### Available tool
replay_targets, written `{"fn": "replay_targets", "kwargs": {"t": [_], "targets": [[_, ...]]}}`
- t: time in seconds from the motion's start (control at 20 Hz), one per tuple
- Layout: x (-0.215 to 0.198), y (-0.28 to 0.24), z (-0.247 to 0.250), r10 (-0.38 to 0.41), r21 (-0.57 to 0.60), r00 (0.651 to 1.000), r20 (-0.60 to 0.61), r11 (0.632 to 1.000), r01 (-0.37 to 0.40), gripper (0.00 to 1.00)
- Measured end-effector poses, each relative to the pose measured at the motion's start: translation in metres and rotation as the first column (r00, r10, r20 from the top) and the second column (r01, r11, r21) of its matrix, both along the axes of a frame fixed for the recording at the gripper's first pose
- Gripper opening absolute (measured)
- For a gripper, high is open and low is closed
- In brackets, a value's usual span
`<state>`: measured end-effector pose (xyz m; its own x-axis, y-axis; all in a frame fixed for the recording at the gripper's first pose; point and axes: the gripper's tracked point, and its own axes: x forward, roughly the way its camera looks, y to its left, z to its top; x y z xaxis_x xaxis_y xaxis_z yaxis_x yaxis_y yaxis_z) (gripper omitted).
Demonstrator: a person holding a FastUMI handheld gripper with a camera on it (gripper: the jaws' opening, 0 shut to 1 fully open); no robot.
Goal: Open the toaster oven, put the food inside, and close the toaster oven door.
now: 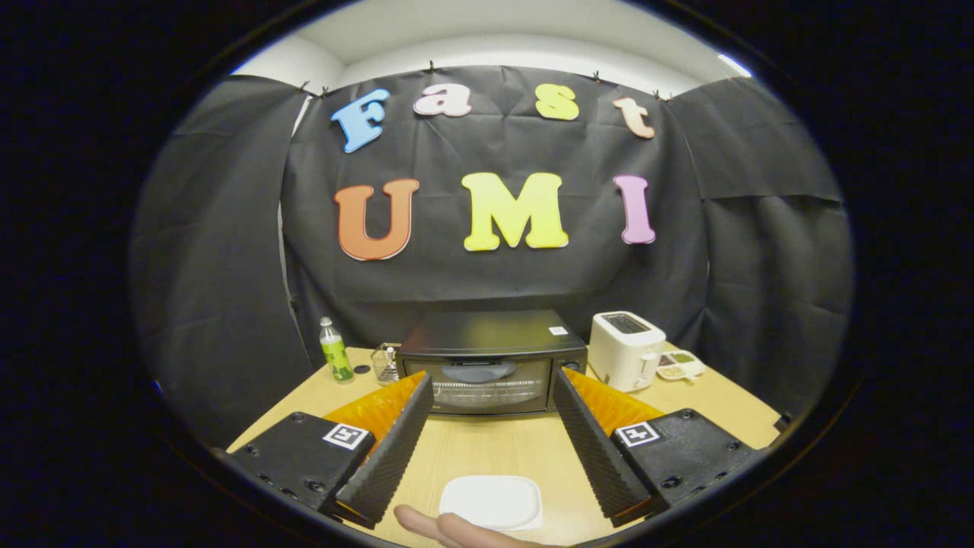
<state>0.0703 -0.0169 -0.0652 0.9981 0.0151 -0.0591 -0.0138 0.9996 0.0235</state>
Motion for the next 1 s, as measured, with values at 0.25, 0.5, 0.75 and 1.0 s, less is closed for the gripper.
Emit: {"fn": "replay_targets", "kwargs": {"t": [0.25, 0.5, 0.75, 1.0], "targets": [[-0.065, -0.013, 0.028, 0.0, 0.073, 1.0, 0.027, 0.997, -0.002, 1.0], [-0.1, -0.031, 0.039, -0.017, 0.08, 0.999, 0.031, 0.997, 0.015, 1.0], [-0.119, -0.034, 0.034, -0.02, 0.0, 0.999, 0.043, 1.0, 0.02, 1.0], [-0.125, -0.025, 0.022, 0.005, -0.03, 1.0, 0.021, 1.0, -0.005, 1.0]]}}
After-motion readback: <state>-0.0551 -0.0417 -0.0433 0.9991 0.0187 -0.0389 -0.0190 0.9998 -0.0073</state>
